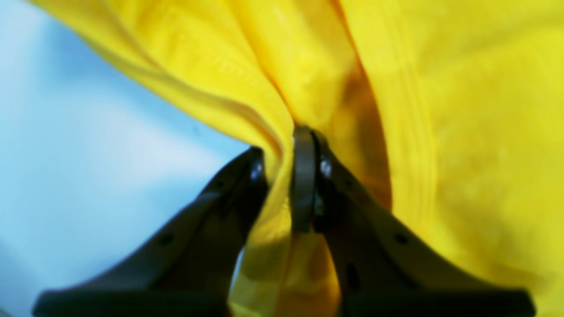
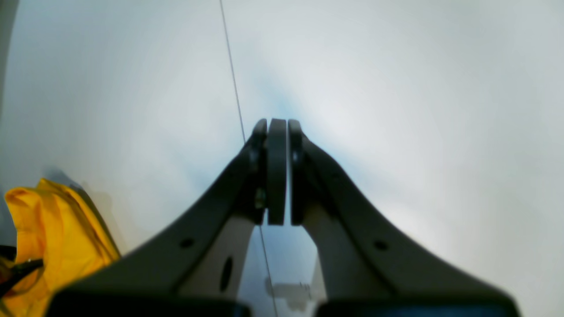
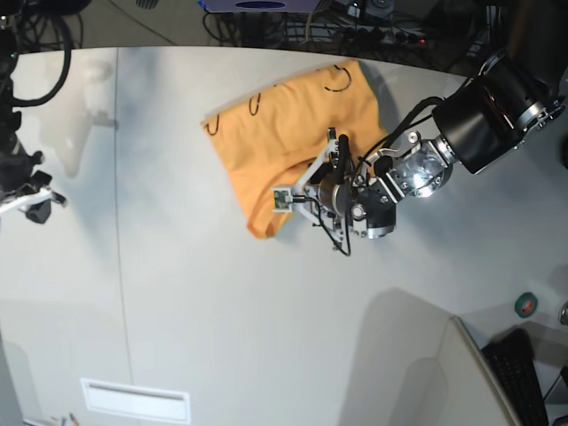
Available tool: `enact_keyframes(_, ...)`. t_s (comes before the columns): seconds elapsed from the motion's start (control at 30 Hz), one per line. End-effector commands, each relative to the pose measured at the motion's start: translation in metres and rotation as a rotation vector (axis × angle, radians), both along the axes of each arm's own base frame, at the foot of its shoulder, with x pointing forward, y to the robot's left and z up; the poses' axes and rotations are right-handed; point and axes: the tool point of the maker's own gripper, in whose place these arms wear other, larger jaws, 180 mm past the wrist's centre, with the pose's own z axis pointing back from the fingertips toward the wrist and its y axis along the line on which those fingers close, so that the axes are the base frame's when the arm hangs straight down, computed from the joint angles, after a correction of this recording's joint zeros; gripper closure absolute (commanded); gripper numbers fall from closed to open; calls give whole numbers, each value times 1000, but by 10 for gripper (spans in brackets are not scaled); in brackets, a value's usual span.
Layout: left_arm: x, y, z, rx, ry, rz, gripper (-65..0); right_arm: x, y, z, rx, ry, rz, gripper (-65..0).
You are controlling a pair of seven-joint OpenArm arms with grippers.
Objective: Layout the t-shirt on the table in an organized manner, then fold the t-shirt properly
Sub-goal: 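Grasp the bundle's edge with the left gripper and straighten it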
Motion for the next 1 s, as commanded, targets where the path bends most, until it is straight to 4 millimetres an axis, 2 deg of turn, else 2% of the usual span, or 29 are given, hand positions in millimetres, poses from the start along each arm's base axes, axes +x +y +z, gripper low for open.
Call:
enact_keyframes(0.0,16,4,6,31,-59,-17,0,6,-6,13,-22,-44,3,0)
enact_keyframes(0.07,21,-20,11,18,-82,-69,0,0,-14,12,-25,-37,-22,0)
enact_keyframes(0.23,24,-62,11,4,-19,-160,0,-18,-39,10,-25,-31,-114,0)
enact_keyframes(0.43,32,-102,12,-71,2,-161,0,-28,-44,6,-30,-12,-126,0)
enact_keyframes(0.6,43,-99,4,-48,36,-106,0,-33,-42,2,-25,1,-128,0)
enact_keyframes(0.67,46,-104,6,-59,36,-102,0,-33,-42,2,-25,1,-128,0)
enact_keyframes(0.97,46,-110,7,-89,36,-106,0,-32,-39,1,-22,1,-121,0)
